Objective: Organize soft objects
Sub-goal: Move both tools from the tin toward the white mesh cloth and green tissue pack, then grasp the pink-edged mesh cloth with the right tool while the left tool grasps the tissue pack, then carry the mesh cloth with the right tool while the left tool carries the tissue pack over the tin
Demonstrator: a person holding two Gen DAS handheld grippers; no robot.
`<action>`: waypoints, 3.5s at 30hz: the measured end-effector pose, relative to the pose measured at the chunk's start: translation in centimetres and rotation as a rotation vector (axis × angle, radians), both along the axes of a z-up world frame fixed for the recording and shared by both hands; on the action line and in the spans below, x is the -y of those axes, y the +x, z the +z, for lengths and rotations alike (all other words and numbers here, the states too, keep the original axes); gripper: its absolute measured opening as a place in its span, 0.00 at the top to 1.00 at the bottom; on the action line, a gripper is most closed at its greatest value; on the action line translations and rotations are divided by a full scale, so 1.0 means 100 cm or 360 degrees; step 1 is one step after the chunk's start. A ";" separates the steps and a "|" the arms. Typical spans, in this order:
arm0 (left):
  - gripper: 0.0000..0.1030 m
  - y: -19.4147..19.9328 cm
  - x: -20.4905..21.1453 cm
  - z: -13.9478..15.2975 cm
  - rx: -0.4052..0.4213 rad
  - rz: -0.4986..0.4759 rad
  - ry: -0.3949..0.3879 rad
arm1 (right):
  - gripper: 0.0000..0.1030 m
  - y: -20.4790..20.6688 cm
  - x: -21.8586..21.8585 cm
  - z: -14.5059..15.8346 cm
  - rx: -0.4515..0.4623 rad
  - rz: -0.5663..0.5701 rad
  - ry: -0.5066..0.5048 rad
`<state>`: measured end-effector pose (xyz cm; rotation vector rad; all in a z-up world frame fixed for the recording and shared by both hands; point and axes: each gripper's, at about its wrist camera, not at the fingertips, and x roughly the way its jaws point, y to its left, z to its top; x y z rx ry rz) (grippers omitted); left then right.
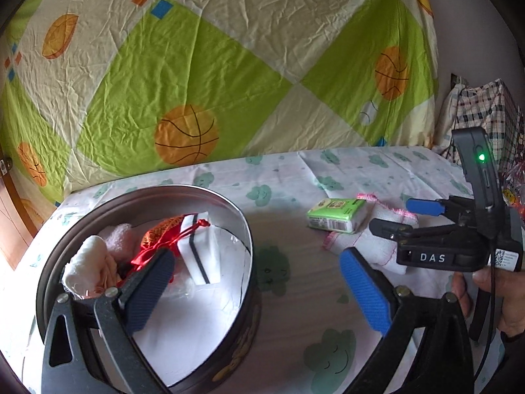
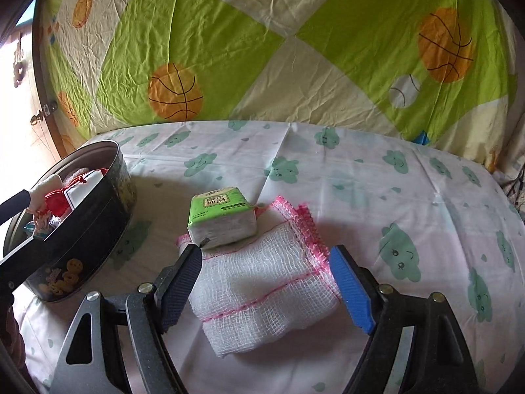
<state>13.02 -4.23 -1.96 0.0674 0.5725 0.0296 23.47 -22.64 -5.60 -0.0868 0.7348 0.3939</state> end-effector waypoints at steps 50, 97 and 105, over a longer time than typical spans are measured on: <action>0.01 0.130 0.109 -0.051 -0.0364 -0.0199 -0.0013 | 0.68 -0.003 0.092 0.001 -0.0025 -0.0472 0.0250; 0.30 0.036 0.064 -0.020 0.0109 -0.0039 -0.0095 | 0.68 -0.055 0.070 0.033 0.0495 -0.0400 0.0162; 0.30 0.020 0.058 -0.016 0.0152 -0.0051 -0.0113 | 0.68 -0.069 0.065 0.034 0.0528 -0.0381 0.0209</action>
